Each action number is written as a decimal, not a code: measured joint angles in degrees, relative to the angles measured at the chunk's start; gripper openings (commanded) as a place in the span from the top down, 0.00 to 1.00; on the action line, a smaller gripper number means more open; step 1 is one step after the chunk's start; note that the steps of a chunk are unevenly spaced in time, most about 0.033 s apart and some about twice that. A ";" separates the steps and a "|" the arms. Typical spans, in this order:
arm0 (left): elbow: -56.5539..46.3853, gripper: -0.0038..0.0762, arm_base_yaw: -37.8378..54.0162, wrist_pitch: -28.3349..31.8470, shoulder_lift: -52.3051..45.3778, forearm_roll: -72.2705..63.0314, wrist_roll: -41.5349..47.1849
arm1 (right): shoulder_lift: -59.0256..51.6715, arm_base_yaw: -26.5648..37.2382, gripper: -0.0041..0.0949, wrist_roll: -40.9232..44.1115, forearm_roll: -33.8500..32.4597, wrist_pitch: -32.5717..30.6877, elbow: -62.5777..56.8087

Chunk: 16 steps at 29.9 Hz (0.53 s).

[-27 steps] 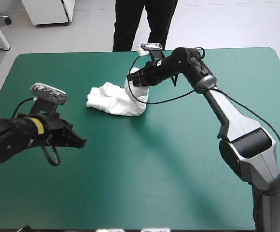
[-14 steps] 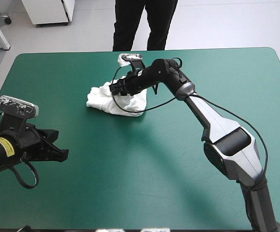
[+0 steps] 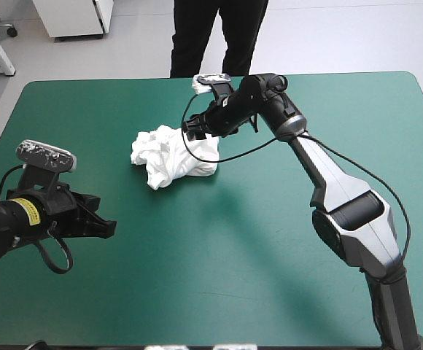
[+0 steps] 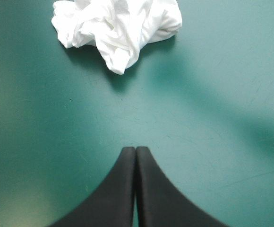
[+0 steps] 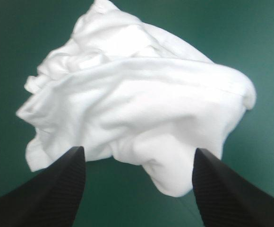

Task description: Fold the cloth

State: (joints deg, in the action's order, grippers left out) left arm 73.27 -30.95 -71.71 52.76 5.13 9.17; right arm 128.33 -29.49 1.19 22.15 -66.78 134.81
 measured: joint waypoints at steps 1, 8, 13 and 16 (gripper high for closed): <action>0.00 0.96 0.00 0.00 0.00 -0.02 0.00 | 0.35 0.54 0.35 0.18 -0.25 -0.73 0.00; 0.00 0.96 0.00 0.00 0.00 -0.13 0.00 | 3.97 2.32 0.35 1.07 -2.15 -4.10 0.00; 0.00 0.96 0.00 0.00 0.00 -0.18 0.00 | 7.58 2.37 0.35 1.21 -1.49 -3.15 0.00; 0.00 0.96 0.00 0.00 0.00 -0.18 0.00 | 9.14 2.34 0.35 1.27 -0.16 -1.31 0.00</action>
State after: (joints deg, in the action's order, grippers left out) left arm 73.27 -30.95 -71.71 52.76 4.96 9.17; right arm 137.47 -27.15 2.46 21.99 -68.09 134.81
